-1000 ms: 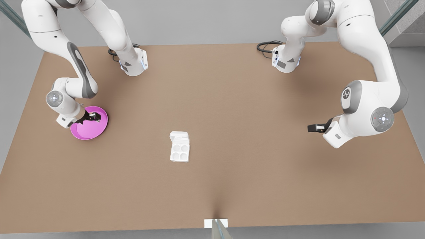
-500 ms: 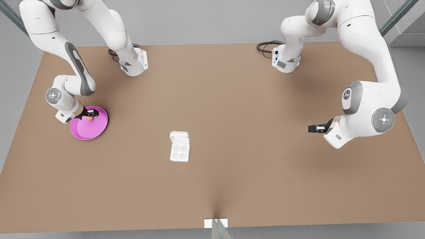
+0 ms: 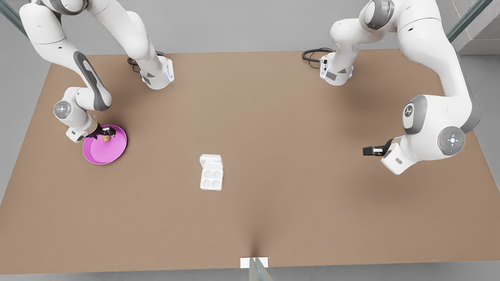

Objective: Pack egg into the box and close the box lid

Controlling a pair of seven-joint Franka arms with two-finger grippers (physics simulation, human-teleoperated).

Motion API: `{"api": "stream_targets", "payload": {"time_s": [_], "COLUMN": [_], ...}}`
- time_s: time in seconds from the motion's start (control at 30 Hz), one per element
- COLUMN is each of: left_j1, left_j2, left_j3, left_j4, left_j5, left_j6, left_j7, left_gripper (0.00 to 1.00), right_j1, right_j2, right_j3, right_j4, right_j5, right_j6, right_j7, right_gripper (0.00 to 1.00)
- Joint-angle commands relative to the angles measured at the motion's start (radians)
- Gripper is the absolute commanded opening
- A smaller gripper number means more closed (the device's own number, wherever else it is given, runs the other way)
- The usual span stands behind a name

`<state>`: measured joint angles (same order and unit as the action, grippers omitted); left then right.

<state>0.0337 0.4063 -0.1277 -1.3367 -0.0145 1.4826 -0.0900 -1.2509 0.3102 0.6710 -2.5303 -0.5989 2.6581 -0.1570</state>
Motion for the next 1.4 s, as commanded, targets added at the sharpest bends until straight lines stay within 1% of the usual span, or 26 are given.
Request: {"api": "stream_targets", "payload": {"time_s": [0.0, 0.1, 0.17, 0.2, 0.27, 0.33, 0.37, 0.53, 0.63, 0.73, 0.77, 0.8, 0.83, 0.9, 0.93, 1.0, 1.03, 1.07, 1.1, 1.13, 1.17, 1.2, 1.3, 1.37], "left_j1": [0.0, -0.003, 0.0, 0.0, 0.0, 0.0, 0.0, 0.003, 0.002, 0.003, 0.005, 0.005, 0.005, 0.005, 0.005, 0.006, 0.006, 0.005, 0.005, 0.005, 0.005, 0.005, 0.005, 0.005], "left_j2": [-0.001, 0.0, 0.0, -0.001, 0.0, -0.001, 0.0, -0.001, -0.001, -0.001, -0.001, -0.001, -0.001, -0.001, -0.001, -0.001, -0.001, -0.001, -0.001, -0.001, -0.001, -0.001, -0.001, -0.001], "left_j3": [0.0, 0.0, 0.0, 0.0, 0.0, 0.0, 0.0, 0.0, 0.0, -0.001, 0.0, 0.0, 0.0, 0.0, 0.0, 0.0, 0.0, 0.0, 0.0, 0.0, 0.0, 0.0, 0.0, 0.0], "left_j4": [0.001, -0.001, -0.001, -0.001, -0.001, -0.001, -0.001, -0.001, -0.001, -0.001, -0.001, -0.001, -0.001, -0.001, -0.001, -0.001, -0.001, -0.001, -0.001, -0.001, -0.001, -0.001, -0.001, -0.001], "left_j5": [0.001, 0.001, 0.001, 0.001, 0.001, 0.001, 0.001, 0.001, 0.001, 0.001, 0.001, 0.001, 0.001, 0.001, 0.001, 0.001, 0.001, 0.001, 0.001, 0.001, 0.001, 0.001, 0.002, 0.004], "left_j6": [-0.001, -0.001, -0.001, -0.001, -0.002, -0.002, -0.001, -0.001, -0.002, -0.002, -0.002, -0.002, -0.002, -0.002, -0.002, -0.002, -0.004, -0.002, -0.002, -0.002, -0.002, -0.002, -0.002, -0.002], "left_j7": [-0.002, -0.002, -0.001, -0.001, -0.001, -0.001, -0.001, 0.003, 0.001, 0.001, 0.003, 0.004, 0.004, 0.004, 0.004, 0.006, 0.006, 0.003, 0.001, -0.001, -0.001, -0.001, -0.001, -0.001], "left_gripper": [1.0, 1.0, 1.0, 1.0, 1.0, 1.0, 1.0, 1.0, 1.0, 1.0, 1.0, 1.0, 1.0, 1.0, 1.0, 1.0, 1.0, 1.0, 1.0, 1.0, 1.0, 1.0, 1.0, 1.0], "right_j1": [0.001, 0.002, 0.002, 0.001, 0.001, 0.001, 0.001, 0.002, 0.036, 0.221, 0.326, 0.484, 0.747, 1.122, 1.254, 1.439, 1.519, 1.636, 1.714, 1.766, 1.792, 1.818, 1.897, 1.917], "right_j2": [-0.002, -0.003, 0.0, 0.001, 0.001, 0.0, 0.0, -0.026, -0.056, -0.04, -0.017, -0.006, 0.007, 0.082, 0.154, 0.29, 0.319, 0.354, 0.378, 0.392, 0.428, 0.441, 0.448, 0.455], "right_j3": [-0.001, 0.001, -0.001, -0.001, -0.005, -0.007, -0.007, -0.005, 0.009, 0.002, -0.005, -0.08, -0.267, -0.525, -0.599, -0.697, -0.754, -0.837, -0.889, -0.916, -0.916, -0.918, -0.916, -0.913], "right_j4": [-0.007, -0.011, -0.01, -0.01, -0.008, -0.007, -0.007, -0.002, 0.028, 0.179, 0.261, 0.335, 0.412, 0.558, 0.668, 0.855, 0.89, 0.946, 0.973, 1.01, 1.07, 1.093, 1.096, 1.114], "right_j5": [-0.002, -0.002, -0.002, -0.002, -0.002, -0.002, -0.002, -0.004, 0.002, 0.097, 0.146, 0.212, 0.303, 0.403, 0.445, 0.505, 0.537, 0.585, 0.651, 0.673, 0.683, 0.689, 0.735, 0.742], "right_j6": [0.023, 0.023, 0.023, 0.025, 0.023, 0.023, 0.023, 0.011, -0.072, -0.228, -0.314, -0.379, -0.417, -0.472, -0.507, -0.564, -0.57, -0.615, -0.623, -0.67, -0.714, -0.733, -0.735, -0.742], "right_j7": [-0.03, -0.03, -0.03, -0.03, -0.03, -0.03, -0.03, -0.032, -0.022, 0.03, 0.079, 0.109, 0.128, 0.171, 0.201, 0.257, 0.258, 0.31, 0.332, 0.355, 0.398, 0.406, 0.485, 0.516], "right_gripper": [1.0, 1.0, 0.8, 0.77, 0.56, 0.44, 0.41, 0.38, 0.38, 0.38, 0.38, 0.38, 0.39, 0.39, 0.39, 0.39, 0.39, 0.39, 0.39, 0.39, 0.39, 0.4, 0.4, 0.4]}}
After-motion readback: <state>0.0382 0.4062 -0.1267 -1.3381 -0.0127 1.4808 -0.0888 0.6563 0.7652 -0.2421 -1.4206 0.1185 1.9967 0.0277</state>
